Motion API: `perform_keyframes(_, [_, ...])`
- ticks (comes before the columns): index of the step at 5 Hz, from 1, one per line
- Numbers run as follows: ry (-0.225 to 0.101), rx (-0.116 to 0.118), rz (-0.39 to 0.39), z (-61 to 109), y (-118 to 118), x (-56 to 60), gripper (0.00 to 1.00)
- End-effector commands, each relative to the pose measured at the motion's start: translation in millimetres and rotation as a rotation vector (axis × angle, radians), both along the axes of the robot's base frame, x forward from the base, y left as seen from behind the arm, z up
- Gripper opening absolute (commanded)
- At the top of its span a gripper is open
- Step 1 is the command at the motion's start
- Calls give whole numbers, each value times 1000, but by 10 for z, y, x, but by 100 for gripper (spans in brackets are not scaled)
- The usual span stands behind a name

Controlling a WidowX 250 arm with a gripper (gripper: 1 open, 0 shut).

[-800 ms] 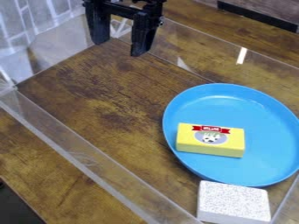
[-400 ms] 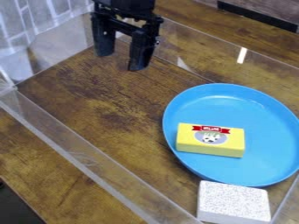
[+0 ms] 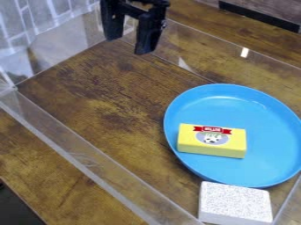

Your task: Put the yellow block in the blue tray

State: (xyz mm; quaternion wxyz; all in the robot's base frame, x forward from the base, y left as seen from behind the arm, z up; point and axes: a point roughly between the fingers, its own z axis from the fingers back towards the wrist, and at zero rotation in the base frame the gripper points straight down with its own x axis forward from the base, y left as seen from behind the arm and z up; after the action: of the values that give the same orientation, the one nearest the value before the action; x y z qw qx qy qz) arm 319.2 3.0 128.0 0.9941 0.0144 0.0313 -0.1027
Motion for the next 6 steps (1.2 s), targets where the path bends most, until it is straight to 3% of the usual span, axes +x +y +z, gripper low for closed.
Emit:
perform_keyframes(1, [-49,1,43,146,174,42,100])
perform_keyframes(3, [-40,-6,79,-4,239,99,100])
perform_keyframes(5, [-44,-8,148,-94,434,10,100])
perform_keyframes(6, [-50,-8,113,-90,422,65,100])
